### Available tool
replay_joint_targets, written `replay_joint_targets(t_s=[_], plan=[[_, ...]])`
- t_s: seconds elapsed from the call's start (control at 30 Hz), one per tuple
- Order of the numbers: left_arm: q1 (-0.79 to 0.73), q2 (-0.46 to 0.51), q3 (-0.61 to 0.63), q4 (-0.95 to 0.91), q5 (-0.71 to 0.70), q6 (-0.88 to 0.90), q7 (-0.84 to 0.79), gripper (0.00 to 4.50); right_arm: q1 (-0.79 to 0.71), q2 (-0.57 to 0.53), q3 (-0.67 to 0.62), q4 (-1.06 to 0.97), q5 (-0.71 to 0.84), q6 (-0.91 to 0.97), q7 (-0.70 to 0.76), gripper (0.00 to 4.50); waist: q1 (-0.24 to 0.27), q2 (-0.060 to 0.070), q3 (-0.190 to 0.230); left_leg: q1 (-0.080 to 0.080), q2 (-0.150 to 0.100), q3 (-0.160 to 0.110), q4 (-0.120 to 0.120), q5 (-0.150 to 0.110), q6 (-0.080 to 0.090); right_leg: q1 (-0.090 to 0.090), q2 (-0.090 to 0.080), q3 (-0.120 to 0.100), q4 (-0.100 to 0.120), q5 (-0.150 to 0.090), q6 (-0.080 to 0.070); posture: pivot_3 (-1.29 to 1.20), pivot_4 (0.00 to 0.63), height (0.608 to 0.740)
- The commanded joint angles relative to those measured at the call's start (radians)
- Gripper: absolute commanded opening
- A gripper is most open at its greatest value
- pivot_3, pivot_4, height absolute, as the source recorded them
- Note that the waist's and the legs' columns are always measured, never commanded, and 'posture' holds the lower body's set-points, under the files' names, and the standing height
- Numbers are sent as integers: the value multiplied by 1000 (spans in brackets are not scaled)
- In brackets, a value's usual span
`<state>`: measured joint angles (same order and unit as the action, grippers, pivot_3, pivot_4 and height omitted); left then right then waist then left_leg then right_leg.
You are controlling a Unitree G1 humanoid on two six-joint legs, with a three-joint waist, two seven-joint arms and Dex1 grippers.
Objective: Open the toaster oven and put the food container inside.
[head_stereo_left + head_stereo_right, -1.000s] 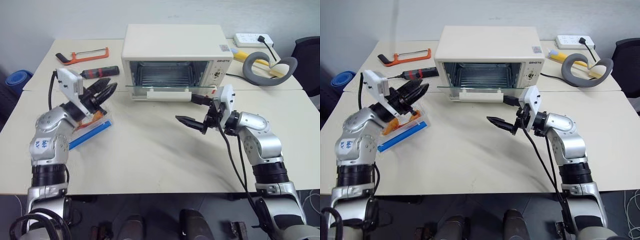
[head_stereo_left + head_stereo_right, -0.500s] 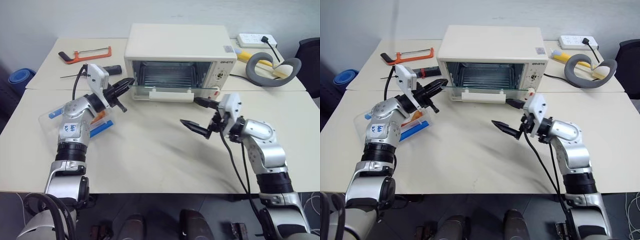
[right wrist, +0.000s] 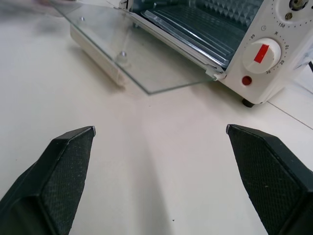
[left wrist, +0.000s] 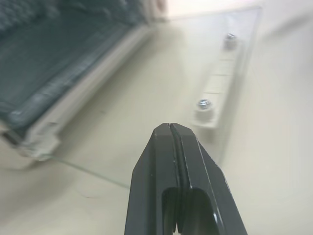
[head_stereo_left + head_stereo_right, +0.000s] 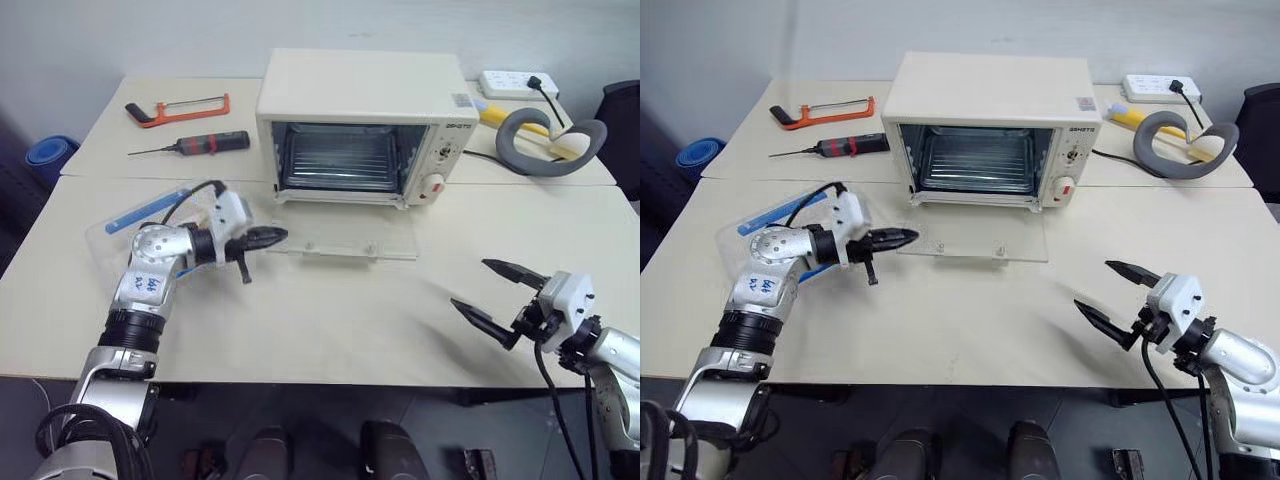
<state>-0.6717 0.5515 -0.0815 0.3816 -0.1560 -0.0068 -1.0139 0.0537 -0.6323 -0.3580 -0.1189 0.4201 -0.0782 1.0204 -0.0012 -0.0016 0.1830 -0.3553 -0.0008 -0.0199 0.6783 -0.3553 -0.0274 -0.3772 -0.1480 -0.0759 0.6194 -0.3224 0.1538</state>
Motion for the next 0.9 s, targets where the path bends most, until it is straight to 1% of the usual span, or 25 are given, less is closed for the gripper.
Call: replay_joint_targets(t_s=[0.03, 0.1, 0.17, 0.23, 0.27, 0.33, 0.4, 0.47, 0.57, 0.67, 0.73, 0.8, 0.83, 0.9], plan=[[-3, 3, 0, -73, 21, 34, 39, 12, 16, -19, -20, -66, 43, 1, 4, 4500, 2, 0, 0, 0, 0, 0, 0, 0, 0, 0, 0, 0, 0, 0, 0, 0, 150, 740], [4, 11, -31, -89, 62, 23, 40, 12, 11, -20, -6, -79, 52, 20, 1, 4500, 3, 0, 0, 0, 0, 0, 0, 0, 0, 0, 0, 0, 0, 0, 0, 0, 150, 740], [17, 6, -33, -106, 59, 64, 45, 12, -6, -10, 9, -97, 77, 55, -9, 4500, 6, 0, 0, 0, 0, 0, 1, 0, 0, 1, 0, 0, 0, 0, 0, 0, 150, 740], [36, -9, 7, -166, -8, 124, 45, 391, -27, -4, 30, -122, 114, 99, -8, 4500, 5, 0, 0, 0, 0, 0, 1, 0, 0, 1, 0, 0, 0, 0, 0, 0, 150, 740], [50, -14, 42, -220, -70, 168, 39, 592, -40, -4, 43, -133, 118, 105, -7, 4500, 5, 0, 0, 0, 0, -1, 1, 0, 0, 1, 0, 0, 0, 0, 0, 0, 150, 740], [87, -6, 118, -333, -179, 253, 36, 1199, -58, -4, 66, -154, 126, 120, -7, 4500, 3, 0, 0, -1, 0, -1, 1, 0, 0, 0, 0, 0, 0, 0, 0, 0, 150, 740], [139, 26, 212, -438, -284, 355, 54, 1665, -73, 8, 82, -172, 133, 120, -15, 4500, -3, 0, 0, -1, 1, -2, 1, 0, 0, 0, 0, 0, 0, 0, 0, 0, 150, 740], [198, 98, 329, -510, -317, 574, 172, 2268, -87, 19, 104, -189, 139, 118, -12, 4500, -5, 0, 0, 0, 1, -2, 0, 0, 0, 0, 0, 0, 0, 0, 0, 0, 150, 740], [328, 185, 516, -562, -366, 624, 199, 3102, -115, 33, 139, -197, 153, 120, 1, 4500, -15, 0, 0, 2, 2, -1, -3, 0, 0, 1, 0, 0, 0, 0, 0, 0, 150, 740], [441, 217, 701, -547, -391, 658, 250, 3943, -139, 30, 183, -192, 138, 89, 51, 4500, -15, 0, 0, 1, 1, -2, -3, 0, 0, 1, 0, 1, -1, 0, 0, 0, 150, 740], [533, 221, 832, -523, -387, 681, 297, 4468, -175, 66, 207, -196, 157, 92, 32, 4500, -9, 0, 1, 1, 1, -2, -2, 0, 0, 1, 0, 1, -2, 0, 0, 0, 150, 740], [628, 222, 909, -501, -327, 639, 346, 4468, -208, 89, 233, -207, 159, 89, 30, 4500, -4, 0, 1, 1, 1, -2, -2, 0, 0, 1, 0, 1, -2, 0, 0, 0, 150, 740], [671, 224, 942, -489, -306, 656, 380, 4468, -224, 103, 246, -217, 170, 99, 25, 4500, -3, 0, 1, 1, 1, -2, -3, 0, 0, 1, 0, 1, -3, 0, 0, 0, 150, 740], [751, 223, 1016, -492, -326, 754, 415, 4468, -269, 135, 280, -246, 194, 122, 9, 4500, -3, 0, 1, 1, 1, -2, -3, 0, 0, 1, 0, 1, -3, 0, 0, 0, 150, 740]])
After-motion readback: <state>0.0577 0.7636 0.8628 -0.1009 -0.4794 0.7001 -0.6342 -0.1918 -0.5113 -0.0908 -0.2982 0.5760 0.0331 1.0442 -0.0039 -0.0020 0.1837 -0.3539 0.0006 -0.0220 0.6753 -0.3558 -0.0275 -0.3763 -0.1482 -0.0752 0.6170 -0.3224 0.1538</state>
